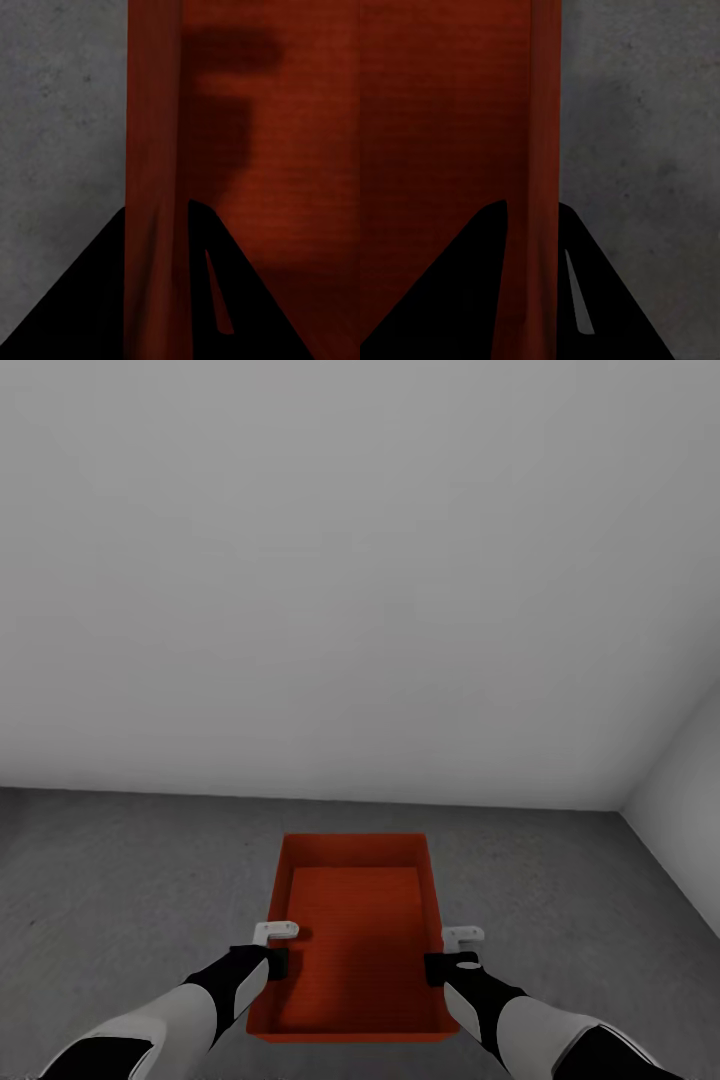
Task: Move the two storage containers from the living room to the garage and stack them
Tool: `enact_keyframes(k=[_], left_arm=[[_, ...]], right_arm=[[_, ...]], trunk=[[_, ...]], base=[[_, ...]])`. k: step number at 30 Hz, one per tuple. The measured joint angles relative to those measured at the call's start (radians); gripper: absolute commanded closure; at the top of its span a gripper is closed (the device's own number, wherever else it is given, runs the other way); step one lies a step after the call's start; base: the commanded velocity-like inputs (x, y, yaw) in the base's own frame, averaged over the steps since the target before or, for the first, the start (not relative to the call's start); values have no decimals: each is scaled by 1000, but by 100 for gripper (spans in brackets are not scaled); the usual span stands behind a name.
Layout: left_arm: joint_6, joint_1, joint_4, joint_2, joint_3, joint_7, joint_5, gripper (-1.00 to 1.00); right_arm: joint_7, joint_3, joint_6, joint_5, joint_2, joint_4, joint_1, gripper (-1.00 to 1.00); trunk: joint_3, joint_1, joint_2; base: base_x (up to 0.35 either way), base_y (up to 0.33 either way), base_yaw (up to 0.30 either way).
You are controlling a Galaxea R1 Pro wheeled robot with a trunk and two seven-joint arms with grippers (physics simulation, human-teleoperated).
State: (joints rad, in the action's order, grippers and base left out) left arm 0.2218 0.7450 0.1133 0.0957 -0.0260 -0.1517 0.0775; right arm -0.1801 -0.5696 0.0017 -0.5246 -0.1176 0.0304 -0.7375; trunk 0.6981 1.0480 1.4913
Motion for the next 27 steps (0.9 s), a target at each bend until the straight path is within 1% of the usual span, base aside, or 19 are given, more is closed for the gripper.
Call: enact_keyframes(k=[27], left_arm=[[0,0,0,1,1,0,-1,100]], right_arm=[[1,0,1,0,0,0,0,100]], trunk=[[129,104,189]], base=[[0,0,0]])
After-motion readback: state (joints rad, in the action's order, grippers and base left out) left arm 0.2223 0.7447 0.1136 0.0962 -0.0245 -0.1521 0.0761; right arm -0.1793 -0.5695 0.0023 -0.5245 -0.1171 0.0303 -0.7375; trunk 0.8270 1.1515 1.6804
